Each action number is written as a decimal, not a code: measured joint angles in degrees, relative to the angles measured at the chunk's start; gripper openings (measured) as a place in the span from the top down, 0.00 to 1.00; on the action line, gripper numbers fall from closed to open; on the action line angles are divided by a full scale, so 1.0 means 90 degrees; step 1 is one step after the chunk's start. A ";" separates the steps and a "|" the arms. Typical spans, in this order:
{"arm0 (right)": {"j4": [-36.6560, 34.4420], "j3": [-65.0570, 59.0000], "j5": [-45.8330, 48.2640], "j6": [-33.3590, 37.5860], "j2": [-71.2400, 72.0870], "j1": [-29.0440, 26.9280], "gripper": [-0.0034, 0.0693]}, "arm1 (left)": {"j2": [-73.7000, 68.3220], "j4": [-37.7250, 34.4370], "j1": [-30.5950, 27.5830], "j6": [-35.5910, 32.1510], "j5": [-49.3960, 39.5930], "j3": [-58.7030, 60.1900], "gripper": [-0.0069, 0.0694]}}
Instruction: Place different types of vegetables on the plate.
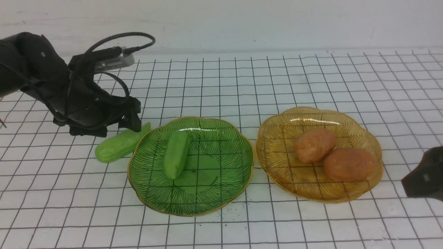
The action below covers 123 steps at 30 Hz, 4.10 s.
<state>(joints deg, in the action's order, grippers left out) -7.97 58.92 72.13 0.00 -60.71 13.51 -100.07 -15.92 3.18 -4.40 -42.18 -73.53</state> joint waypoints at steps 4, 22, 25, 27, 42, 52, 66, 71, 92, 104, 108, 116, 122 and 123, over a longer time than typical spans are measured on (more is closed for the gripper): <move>-0.0006 0.0000 0.0000 0.0088 0.0000 0.0000 0.27 | -0.0419 0.0294 -0.0048 -0.0206 0.0050 -0.0115 0.23; -0.0020 0.0000 0.0000 0.0173 0.0000 0.0000 0.27 | -0.0971 0.1187 -0.0063 -0.0329 0.1114 -0.0131 0.26; -0.0020 0.0000 0.0000 0.0173 0.0000 0.0000 0.27 | -0.1173 0.1270 -0.0063 -0.0334 0.1115 -0.0128 0.26; -0.0020 0.0000 0.0000 0.0173 0.0000 0.0000 0.27 | -0.1264 0.1285 -0.0063 -0.0334 0.1125 -0.0133 0.26; -0.0020 0.0000 0.0000 0.0173 0.0000 0.0000 0.27 | -0.1385 0.1622 -0.0063 0.0263 0.0150 -0.0627 0.52; -0.0025 0.0000 0.0000 0.0178 0.0000 0.0000 0.27 | -0.0613 0.1296 -0.0001 0.0415 -0.1470 -0.1696 0.52; -0.0025 0.0000 -0.0154 0.0218 0.0000 0.0000 0.28 | -0.1238 -0.0724 0.1512 0.0292 -0.1729 -0.1736 0.52; -0.0025 0.0000 -0.0084 0.0269 0.0029 0.0000 0.34 | -0.1368 -0.0708 0.1699 0.0292 -0.1503 -0.1736 0.44; 0.0556 -0.4898 -0.5940 0.0150 0.5654 0.0000 0.97 | -0.1370 -0.0674 0.1699 0.0006 -0.1871 -0.2431 0.84; 0.0572 -0.5329 -0.6953 0.0156 0.5937 0.0000 0.97 | -0.1370 -0.0674 0.1699 -0.0563 -0.2153 -0.2474 0.92; 0.0572 -0.5329 -0.6955 0.0181 0.5937 0.0000 0.97 | -0.1370 -0.0657 0.1699 -0.0590 -0.2326 -0.2751 0.92; 0.0572 -0.5329 -0.6960 0.0181 0.5937 0.0000 0.97 | -0.1159 -0.0602 0.1699 -0.0590 -0.2894 -0.3853 0.92; 0.0574 -0.5329 -0.6960 0.0190 0.5937 0.0000 0.97 | -0.0817 -0.0570 0.1699 -0.0590 -0.3169 -0.4163 0.92; 0.0574 -0.5329 -0.6960 0.0197 0.5937 0.0000 0.97 | -0.0782 -0.0569 0.1699 -0.0590 -0.3176 -0.4163 0.92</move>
<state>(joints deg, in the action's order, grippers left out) -2.80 10.96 9.49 1.77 -7.27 13.51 -107.12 -21.04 18.47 -9.71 -70.76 -110.99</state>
